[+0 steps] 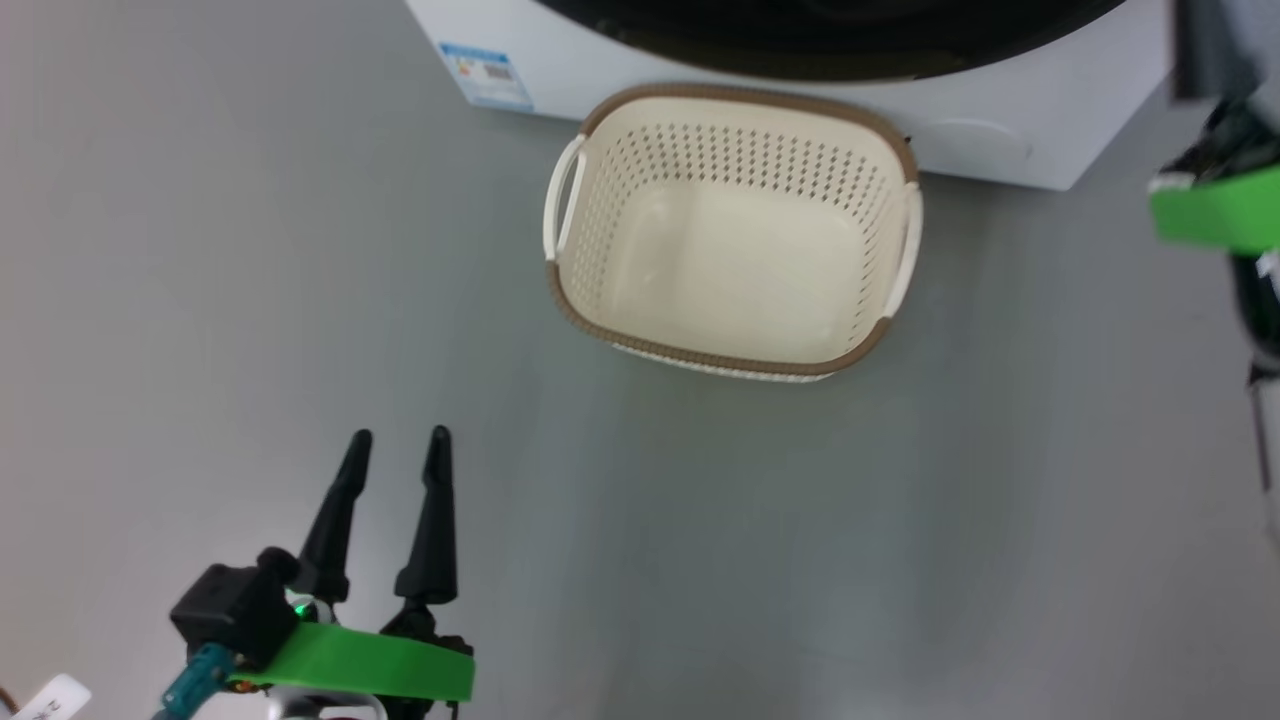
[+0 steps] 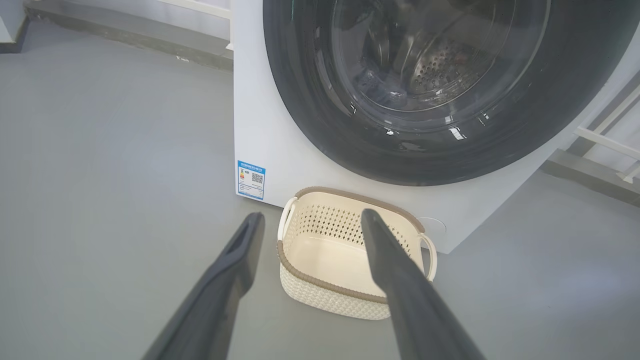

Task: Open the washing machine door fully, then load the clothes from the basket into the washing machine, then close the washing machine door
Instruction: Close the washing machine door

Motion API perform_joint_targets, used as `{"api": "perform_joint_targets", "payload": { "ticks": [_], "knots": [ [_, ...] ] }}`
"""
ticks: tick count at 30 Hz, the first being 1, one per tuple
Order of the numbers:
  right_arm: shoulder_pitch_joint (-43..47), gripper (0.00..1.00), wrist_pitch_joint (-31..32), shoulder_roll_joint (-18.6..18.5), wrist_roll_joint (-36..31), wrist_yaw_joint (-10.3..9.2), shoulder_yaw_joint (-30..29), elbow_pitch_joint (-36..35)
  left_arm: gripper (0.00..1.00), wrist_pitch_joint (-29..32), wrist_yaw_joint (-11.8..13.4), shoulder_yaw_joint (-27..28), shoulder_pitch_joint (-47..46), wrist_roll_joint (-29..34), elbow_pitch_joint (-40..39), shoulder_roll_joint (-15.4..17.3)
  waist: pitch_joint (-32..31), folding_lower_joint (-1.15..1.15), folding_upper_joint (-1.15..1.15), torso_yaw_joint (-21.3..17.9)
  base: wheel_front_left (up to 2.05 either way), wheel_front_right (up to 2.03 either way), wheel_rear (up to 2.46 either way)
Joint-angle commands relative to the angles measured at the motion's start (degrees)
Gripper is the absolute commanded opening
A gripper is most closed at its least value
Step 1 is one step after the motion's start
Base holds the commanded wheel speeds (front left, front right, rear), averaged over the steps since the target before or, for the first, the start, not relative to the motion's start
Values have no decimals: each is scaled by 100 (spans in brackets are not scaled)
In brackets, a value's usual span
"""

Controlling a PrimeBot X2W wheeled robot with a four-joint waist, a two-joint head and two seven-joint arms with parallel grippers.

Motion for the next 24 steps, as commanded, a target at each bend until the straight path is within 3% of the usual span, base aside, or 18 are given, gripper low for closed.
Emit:
{"api": "perform_joint_targets", "payload": {
  "ticks": [1,14,24],
  "knots": [
    [357,100,22,128,77,-34,97,-289,100,-37,55,284,81,43,-105,71,-428,0,0,-377,0,0,0],
    [2676,100,22,670,279,-34,67,-1130,100,-37,64,784,569,155,-50,71,-1524,0,0,-1075,0,0,0],
    [3861,100,22,858,111,-34,-186,-1425,100,-37,62,1061,952,236,129,71,-2007,0,0,-1288,0,0,0]
  ]
}}
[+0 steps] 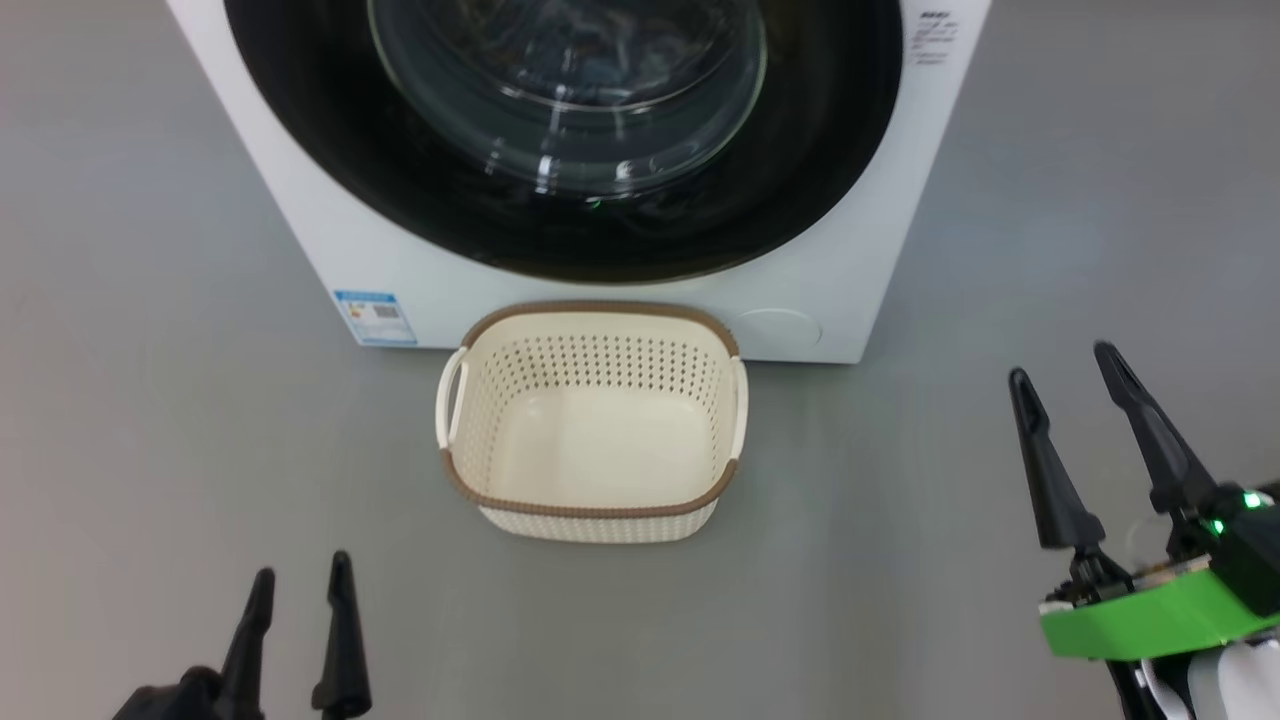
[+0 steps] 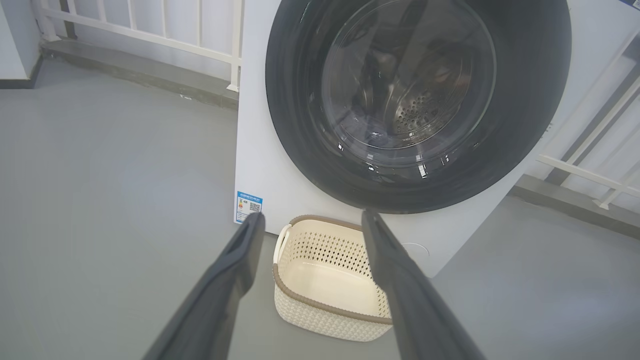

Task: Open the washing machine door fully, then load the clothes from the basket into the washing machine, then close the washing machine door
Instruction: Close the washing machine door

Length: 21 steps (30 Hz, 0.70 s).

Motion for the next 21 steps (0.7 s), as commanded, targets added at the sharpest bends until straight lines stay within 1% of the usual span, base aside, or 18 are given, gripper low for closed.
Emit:
{"api": "perform_joint_targets", "payload": {
  "ticks": [1,6,13,21],
  "knots": [
    [139,100,21,34,-61,-33,37,-203,100,-37,48,271,7,83,-60,56,-300,1,0,-265,0,0,0],
    [526,100,21,143,-154,-33,13,-304,100,-37,75,414,143,153,82,56,-437,1,0,-409,0,0,0],
    [925,100,21,261,-298,-33,-35,-182,100,-37,-11,432,213,316,380,56,-566,1,0,-521,0,0,0],
    [1274,100,21,429,-345,-33,-301,-84,100,-37,-130,419,274,379,580,56,-682,1,0,-620,0,0,0]
  ]
}}
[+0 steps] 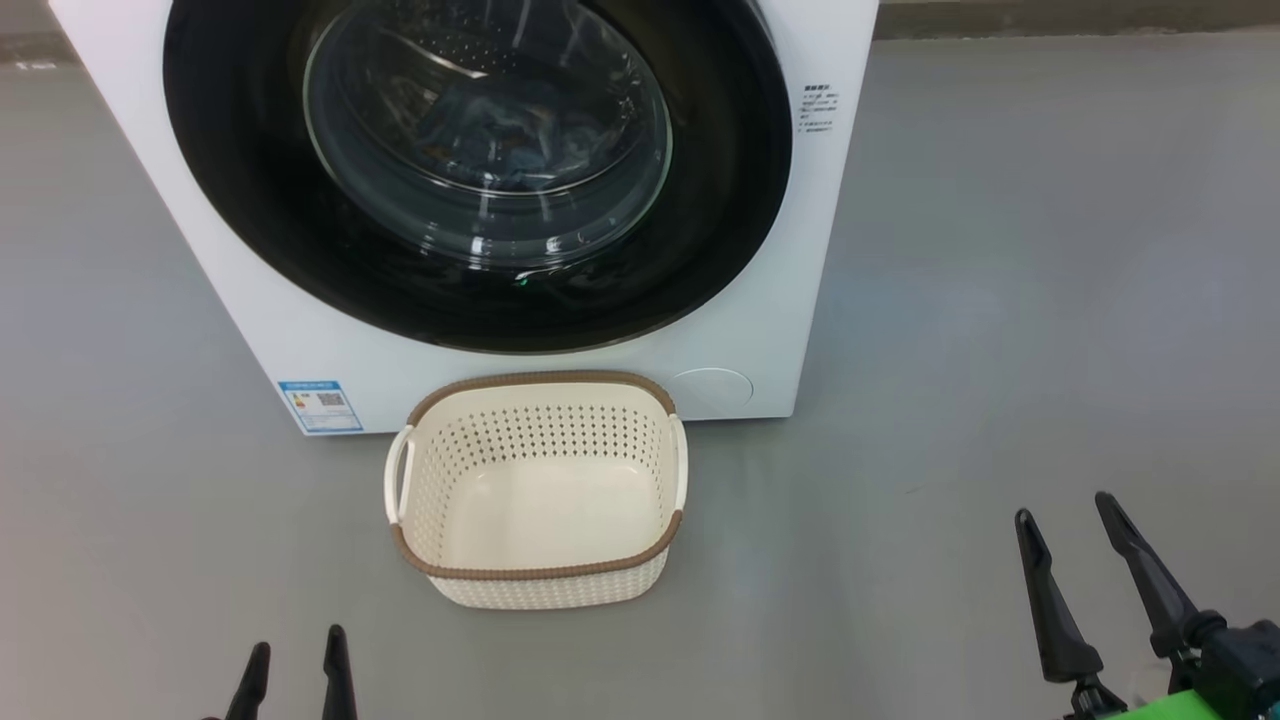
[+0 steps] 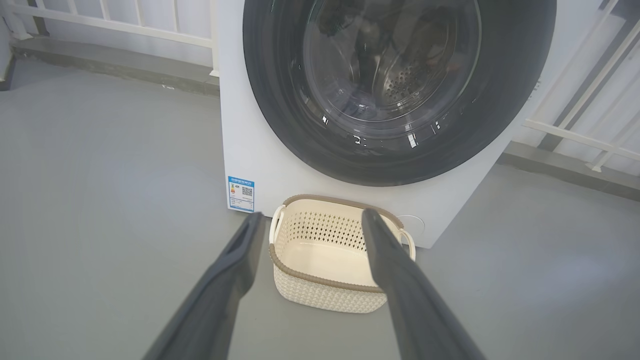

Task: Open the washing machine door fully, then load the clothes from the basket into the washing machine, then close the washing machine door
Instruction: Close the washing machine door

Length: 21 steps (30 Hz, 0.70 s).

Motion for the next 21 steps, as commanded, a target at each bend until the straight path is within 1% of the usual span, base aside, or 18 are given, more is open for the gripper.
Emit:
{"api": "perform_joint_targets", "payload": {
  "ticks": [1,5,12,18,21],
  "knots": [
    [34,100,16,-46,-65,-33,68,-91,100,-37,-35,186,-41,68,-76,52,-42,0,0,-57,0,0,0],
    [170,100,16,-19,-106,-33,-6,0,100,-37,-60,229,3,100,-41,52,-69,0,0,-138,0,0,0],
    [308,100,16,5,-130,-33,-71,147,100,-37,12,293,86,181,-33,52,-101,0,0,-232,0,0,0],
    [373,100,16,24,-144,-33,-112,234,100,-37,-1,311,135,247,-125,52,-98,0,0,-261,0,0,0],
    [371,100,16,38,-146,-33,-115,249,100,-37,48,309,157,318,-173,52,-96,0,0,-261,0,0,0]
  ]
}}
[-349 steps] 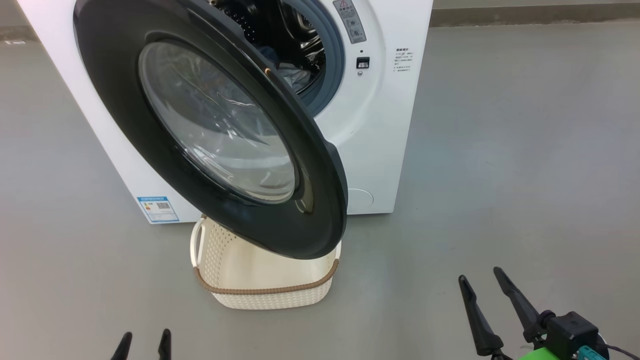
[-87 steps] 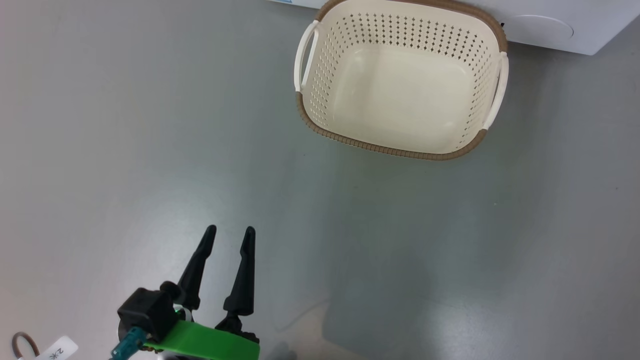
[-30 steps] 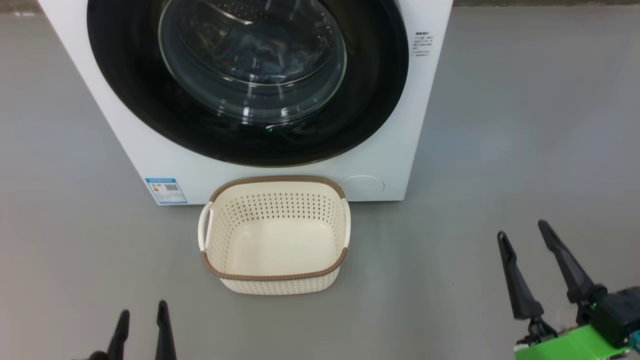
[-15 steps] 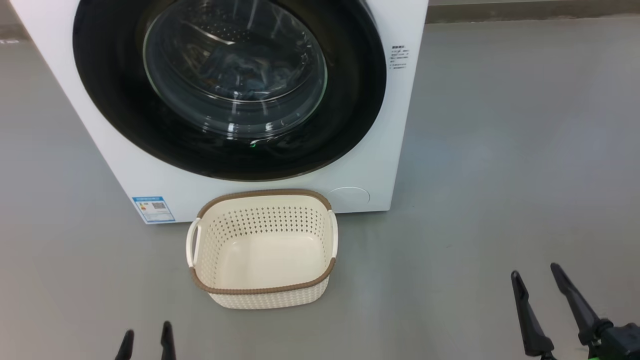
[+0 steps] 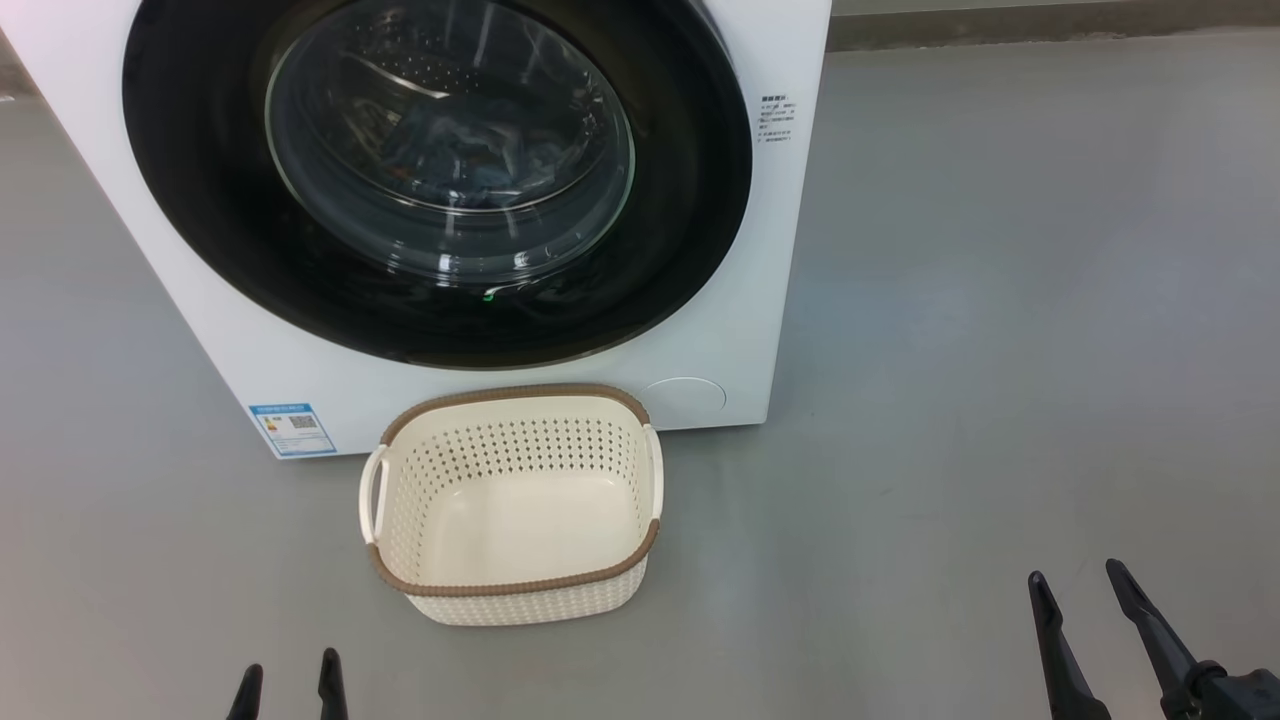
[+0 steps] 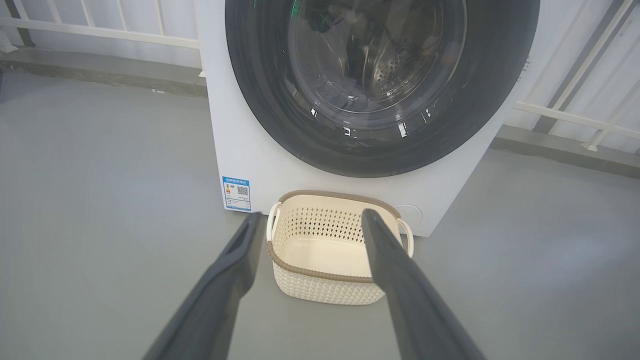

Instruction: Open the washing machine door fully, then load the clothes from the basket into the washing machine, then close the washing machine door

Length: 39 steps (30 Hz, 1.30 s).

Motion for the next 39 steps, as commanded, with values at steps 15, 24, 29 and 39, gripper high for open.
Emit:
{"api": "perform_joint_targets", "payload": {
  "ticks": [15,24,29,39],
  "knots": [
    [-78,100,14,-42,-67,-33,91,-116,100,-37,48,243,-30,103,-299,51,15,0,0,103,0,0,0],
    [-69,100,14,-9,-64,-33,89,-100,100,-37,8,315,-22,148,-414,51,1,0,0,138,0,0,0],
    [-76,100,14,-2,-59,-33,88,-89,100,-37,10,319,2,138,-478,51,-8,0,0,138,0,0,0],
    [-87,100,14,6,-56,-33,71,-81,100,-37,-11,350,20,84,-559,51,-21,0,0,148,0,0,0]
  ]
}}
